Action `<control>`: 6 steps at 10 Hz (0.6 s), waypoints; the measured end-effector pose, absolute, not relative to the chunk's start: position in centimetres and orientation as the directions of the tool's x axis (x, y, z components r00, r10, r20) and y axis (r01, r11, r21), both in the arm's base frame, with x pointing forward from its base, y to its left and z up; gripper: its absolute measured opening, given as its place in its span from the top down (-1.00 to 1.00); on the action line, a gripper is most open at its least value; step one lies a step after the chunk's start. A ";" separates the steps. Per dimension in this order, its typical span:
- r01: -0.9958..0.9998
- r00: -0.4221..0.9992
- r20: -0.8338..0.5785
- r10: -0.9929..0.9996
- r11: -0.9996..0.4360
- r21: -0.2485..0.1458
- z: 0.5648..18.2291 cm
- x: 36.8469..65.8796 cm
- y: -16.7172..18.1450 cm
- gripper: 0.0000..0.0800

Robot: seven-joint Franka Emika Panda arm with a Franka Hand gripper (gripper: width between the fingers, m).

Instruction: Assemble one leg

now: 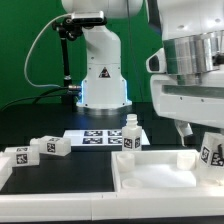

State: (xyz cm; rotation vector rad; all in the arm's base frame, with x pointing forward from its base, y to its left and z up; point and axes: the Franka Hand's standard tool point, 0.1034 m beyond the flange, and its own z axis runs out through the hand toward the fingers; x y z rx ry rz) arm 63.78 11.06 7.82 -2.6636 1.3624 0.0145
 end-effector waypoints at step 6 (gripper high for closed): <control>-0.237 0.971 0.020 -0.238 -0.970 -0.061 7.9 63.6 10.9 -0.62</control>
Offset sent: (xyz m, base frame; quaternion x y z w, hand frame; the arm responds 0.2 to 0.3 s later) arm 0.0000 0.0000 0.0000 0.0000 0.0000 -0.1296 0.9916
